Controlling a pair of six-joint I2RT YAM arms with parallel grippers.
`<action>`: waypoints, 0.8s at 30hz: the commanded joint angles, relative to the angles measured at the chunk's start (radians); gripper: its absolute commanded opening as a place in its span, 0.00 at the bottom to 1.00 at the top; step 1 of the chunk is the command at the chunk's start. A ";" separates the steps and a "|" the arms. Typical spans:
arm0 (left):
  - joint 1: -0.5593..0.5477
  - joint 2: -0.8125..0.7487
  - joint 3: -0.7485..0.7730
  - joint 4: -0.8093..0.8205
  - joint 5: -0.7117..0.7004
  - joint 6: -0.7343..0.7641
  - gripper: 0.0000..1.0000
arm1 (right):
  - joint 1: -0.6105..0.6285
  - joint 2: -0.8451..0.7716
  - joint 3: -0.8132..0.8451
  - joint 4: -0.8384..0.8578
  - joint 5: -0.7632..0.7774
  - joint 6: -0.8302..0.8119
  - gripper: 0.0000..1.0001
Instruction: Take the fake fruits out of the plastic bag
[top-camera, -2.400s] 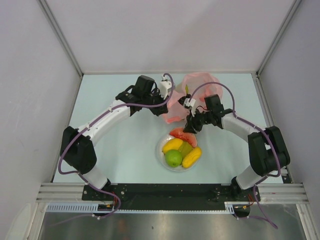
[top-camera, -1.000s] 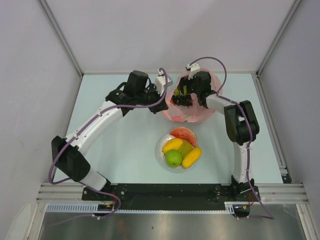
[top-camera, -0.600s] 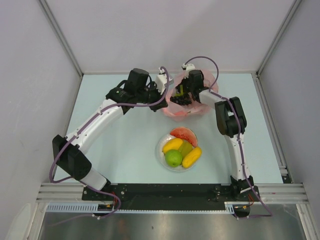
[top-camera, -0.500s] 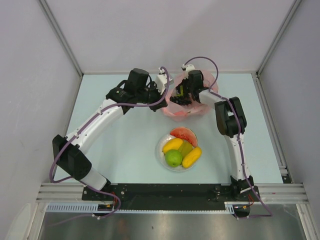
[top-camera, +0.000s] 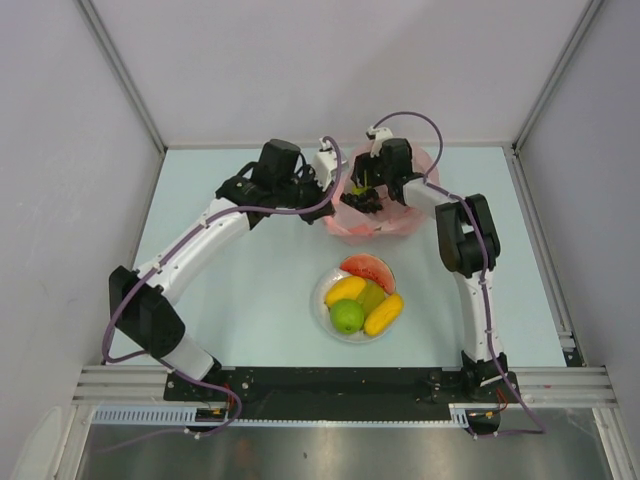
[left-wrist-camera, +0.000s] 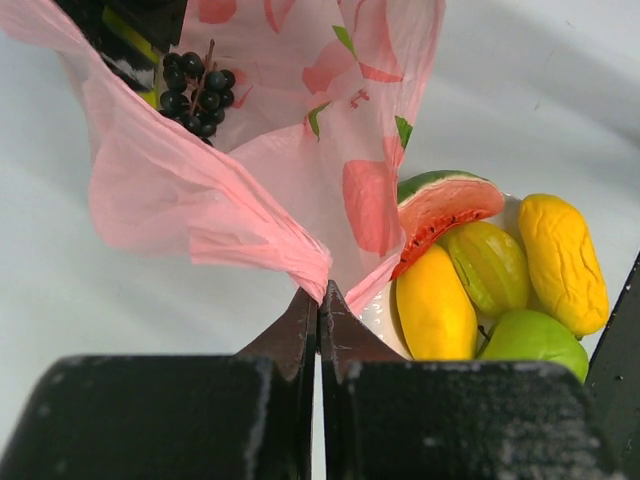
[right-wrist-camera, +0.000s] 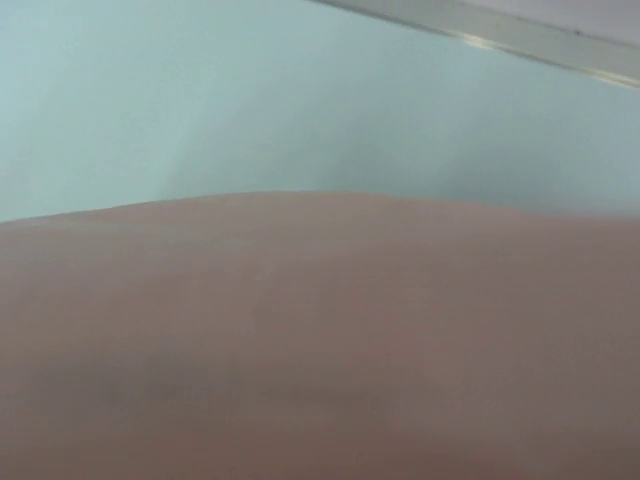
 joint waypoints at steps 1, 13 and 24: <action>-0.003 0.021 0.022 0.048 -0.017 -0.010 0.00 | -0.023 -0.175 -0.002 0.015 -0.144 0.077 0.35; 0.006 0.047 0.051 0.102 -0.179 -0.056 0.00 | 0.003 -0.467 -0.200 -0.074 -0.319 0.022 0.28; 0.026 0.050 0.038 0.117 -0.130 -0.113 0.00 | 0.023 -0.660 -0.378 -0.278 -0.602 -0.182 0.30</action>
